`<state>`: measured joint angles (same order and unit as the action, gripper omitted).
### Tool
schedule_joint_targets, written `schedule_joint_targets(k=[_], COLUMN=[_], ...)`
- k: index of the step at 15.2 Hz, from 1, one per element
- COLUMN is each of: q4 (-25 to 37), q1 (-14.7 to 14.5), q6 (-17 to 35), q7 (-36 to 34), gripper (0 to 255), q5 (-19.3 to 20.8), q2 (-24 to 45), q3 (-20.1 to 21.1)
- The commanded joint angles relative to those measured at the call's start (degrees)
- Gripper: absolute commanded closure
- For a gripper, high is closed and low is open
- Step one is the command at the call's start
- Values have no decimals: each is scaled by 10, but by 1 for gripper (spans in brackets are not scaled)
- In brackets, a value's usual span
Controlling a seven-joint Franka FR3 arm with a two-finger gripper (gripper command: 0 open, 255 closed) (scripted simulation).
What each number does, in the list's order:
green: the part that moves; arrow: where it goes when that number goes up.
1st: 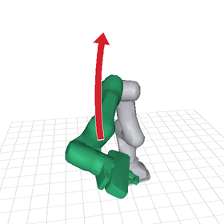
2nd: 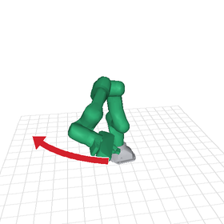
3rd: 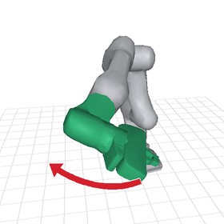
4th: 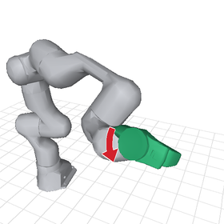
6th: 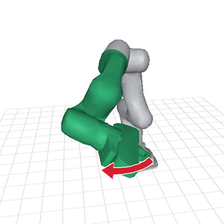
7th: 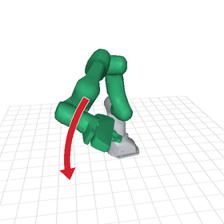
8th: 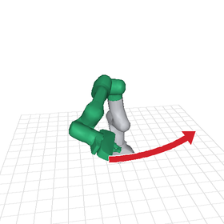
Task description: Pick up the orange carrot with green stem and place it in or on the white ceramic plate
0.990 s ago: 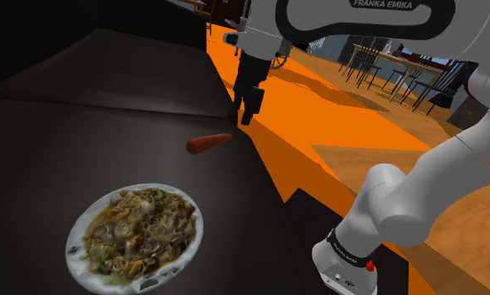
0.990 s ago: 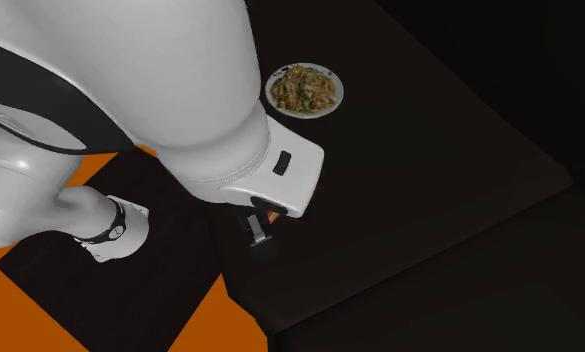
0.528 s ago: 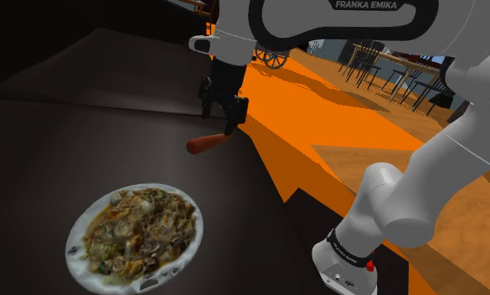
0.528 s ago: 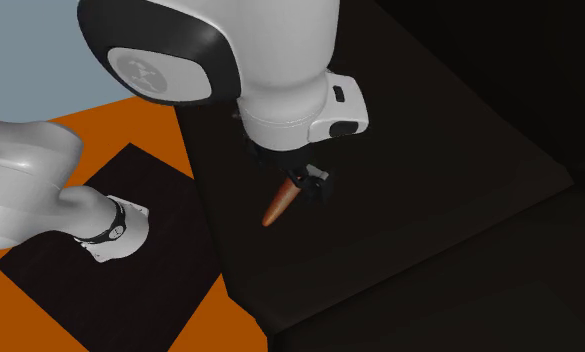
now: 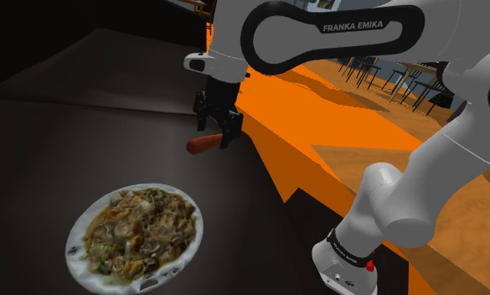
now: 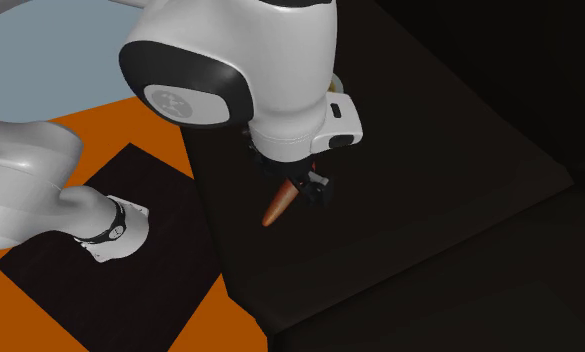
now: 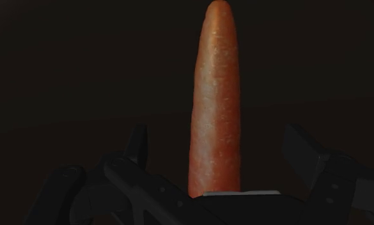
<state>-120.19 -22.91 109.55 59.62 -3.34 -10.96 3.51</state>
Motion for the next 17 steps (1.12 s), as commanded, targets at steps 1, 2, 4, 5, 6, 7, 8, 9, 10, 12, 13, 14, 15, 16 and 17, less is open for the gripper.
schedule_joint_targets(k=[1, 2, 4, 5, 6, 7, 8, 9, 10, 12, 13, 14, 15, 16, 17], q4=[-2, -2, -2, -2, -2, -2, -2, -2, -2, -2, -2, -2, -2, -2, 4], q1=[0, 0, 0, 0, 0, 0, 0, 0, 0, 0, 0, 0, 0, 0, 0], q6=[3, 3, 3, 3, 3, 3, 3, 3, 3, 3, 3, 3, 3, 3, -4], q7=[0, 0, 0, 0, 0, 0, 0, 0, 0, 0, 0, 0, 0, 0, 0], gripper=[0, 0, 0, 0, 0, 255, 255, 255, 255, 255, 255, 255, 255, 255, 255], q5=[0, 0, 0, 0, 0, 0, 0, 0, 0, 0, 0, 0, 0, 0, 0], q2=[1, 1, 1, 1, 1, 1, 1, 1, 1, 1, 1, 1, 1, 1, 0], q3=[0, 0, 0, 0, 0, 0, 0, 0, 0, 0, 0, 0, 0, 0, 0])
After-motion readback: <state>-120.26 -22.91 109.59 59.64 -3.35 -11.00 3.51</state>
